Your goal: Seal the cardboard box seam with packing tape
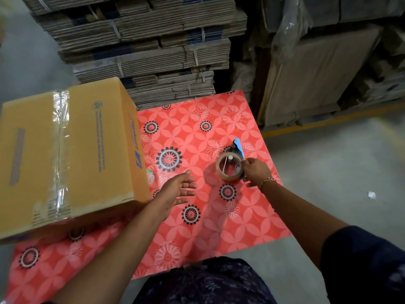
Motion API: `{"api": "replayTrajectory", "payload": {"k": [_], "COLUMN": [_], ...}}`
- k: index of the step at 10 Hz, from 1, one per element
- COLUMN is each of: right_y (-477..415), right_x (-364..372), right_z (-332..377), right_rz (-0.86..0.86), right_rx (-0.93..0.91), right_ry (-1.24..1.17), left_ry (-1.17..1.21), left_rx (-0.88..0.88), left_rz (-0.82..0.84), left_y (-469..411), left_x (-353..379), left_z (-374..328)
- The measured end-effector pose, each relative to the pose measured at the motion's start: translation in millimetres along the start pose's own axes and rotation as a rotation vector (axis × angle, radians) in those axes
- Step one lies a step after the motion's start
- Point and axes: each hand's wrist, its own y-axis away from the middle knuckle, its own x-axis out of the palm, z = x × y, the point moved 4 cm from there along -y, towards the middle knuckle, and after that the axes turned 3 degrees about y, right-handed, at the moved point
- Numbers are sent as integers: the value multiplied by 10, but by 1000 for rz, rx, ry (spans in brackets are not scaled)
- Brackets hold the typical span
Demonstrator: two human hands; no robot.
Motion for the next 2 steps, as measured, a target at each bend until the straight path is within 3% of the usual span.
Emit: {"api": "replayTrajectory", "payload": {"k": [2], "right_y": [84], "right_x": [-139], "right_z": [80], "right_rz": [-130], "right_rx": [-119], "right_ry": [184], "left_ry": [-131], "left_rx": [239], "left_rz": [1], "left_y": [111], "left_x": [-169], "left_z": [-291]}}
